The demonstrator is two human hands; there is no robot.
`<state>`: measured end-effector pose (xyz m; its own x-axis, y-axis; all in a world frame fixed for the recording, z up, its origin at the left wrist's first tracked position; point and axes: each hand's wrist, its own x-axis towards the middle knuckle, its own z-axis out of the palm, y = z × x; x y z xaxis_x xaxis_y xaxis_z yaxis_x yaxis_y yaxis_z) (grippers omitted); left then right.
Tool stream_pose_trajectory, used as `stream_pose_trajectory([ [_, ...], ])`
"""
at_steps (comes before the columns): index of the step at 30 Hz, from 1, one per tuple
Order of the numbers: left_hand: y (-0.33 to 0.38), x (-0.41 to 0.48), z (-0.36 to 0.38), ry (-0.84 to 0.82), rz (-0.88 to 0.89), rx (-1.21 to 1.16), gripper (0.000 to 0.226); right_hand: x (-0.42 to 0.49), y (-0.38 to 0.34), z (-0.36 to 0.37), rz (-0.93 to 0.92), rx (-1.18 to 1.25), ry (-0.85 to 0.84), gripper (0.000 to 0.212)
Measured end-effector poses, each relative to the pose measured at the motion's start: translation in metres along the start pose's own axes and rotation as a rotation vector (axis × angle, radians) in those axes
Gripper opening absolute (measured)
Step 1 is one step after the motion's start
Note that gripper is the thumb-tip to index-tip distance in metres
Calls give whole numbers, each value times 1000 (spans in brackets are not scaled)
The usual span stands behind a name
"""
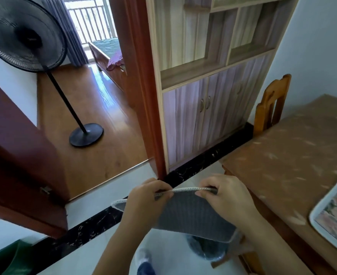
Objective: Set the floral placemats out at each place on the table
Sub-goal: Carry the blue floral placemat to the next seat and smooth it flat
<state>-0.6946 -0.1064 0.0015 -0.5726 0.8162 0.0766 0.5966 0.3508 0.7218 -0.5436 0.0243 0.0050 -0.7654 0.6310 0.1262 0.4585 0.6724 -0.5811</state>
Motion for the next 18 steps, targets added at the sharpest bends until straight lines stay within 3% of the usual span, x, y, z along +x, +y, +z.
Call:
stream_pose_trajectory([
  [11, -69, 195, -52, -153, 178, 16, 11, 175, -26, 25, 140, -43, 133, 6],
  [18, -61, 290, -26, -272, 292, -45, 12, 226, 1, 15, 314, -52, 240, 7],
])
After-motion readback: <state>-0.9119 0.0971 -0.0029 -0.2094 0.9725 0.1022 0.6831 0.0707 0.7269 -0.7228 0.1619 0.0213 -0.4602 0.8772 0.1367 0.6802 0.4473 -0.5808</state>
